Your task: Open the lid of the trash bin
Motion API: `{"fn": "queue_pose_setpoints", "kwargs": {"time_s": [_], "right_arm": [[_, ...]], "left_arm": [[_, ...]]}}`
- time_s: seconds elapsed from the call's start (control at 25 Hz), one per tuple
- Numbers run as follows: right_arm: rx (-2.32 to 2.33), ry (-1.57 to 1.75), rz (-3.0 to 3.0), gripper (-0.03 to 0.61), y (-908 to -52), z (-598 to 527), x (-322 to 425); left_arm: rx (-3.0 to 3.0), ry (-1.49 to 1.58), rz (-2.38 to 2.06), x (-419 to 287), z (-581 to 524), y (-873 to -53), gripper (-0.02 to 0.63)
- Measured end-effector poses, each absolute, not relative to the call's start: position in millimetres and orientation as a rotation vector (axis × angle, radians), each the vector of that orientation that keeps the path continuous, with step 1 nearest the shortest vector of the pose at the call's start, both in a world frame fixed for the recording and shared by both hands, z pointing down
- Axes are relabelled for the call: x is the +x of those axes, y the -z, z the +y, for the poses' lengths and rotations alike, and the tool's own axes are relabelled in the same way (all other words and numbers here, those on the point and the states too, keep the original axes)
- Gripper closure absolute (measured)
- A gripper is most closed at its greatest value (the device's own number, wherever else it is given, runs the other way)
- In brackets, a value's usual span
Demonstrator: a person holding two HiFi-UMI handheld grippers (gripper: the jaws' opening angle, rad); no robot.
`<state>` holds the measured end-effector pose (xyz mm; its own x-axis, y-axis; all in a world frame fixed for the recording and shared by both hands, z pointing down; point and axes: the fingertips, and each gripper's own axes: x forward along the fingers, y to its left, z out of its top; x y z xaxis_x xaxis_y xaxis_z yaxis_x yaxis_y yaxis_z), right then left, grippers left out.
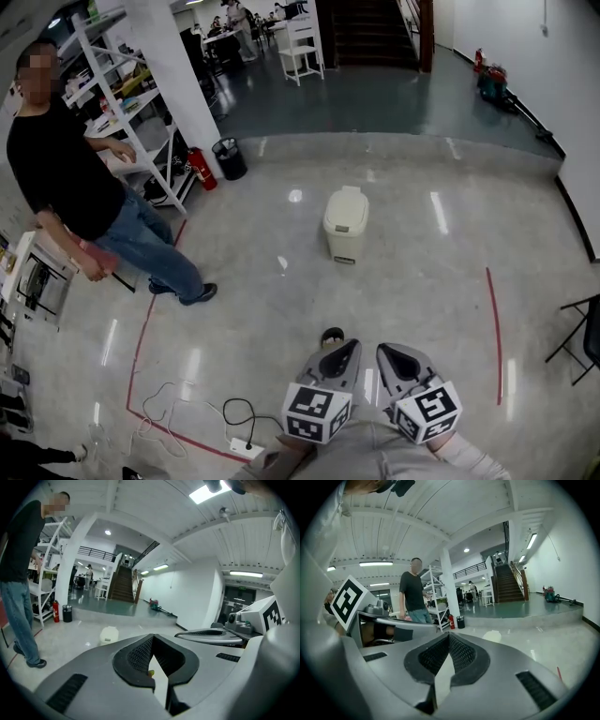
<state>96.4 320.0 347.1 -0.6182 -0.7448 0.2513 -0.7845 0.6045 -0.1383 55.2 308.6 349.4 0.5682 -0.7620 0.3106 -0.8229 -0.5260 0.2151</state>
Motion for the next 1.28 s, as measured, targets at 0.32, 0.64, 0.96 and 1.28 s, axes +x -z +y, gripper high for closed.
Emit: {"fn": "queue_pose_setpoints", "kwargs": {"time_s": [0.32, 0.64, 0.96, 1.28], "right_arm": [[1.303, -0.34, -2.641, 0.578, -340, 196, 76], [1.321, -0.36, -2.615, 0.58, -332, 88, 52], [1.328, -0.404, -2.583, 0.578, -338, -1, 26], [1.335, -0.464, -2.519, 0.578, -364, -68, 9]], "left_arm": [[2.467, -0.294, -1.262, 32, 189, -352, 0.609], [2.454, -0.32, -1.248, 4, 82, -344, 0.609], [2.42, -0.349, -1.229, -26, -8, -349, 0.609], [2.402, -0.38, -1.193, -42, -79, -372, 0.609]]}}
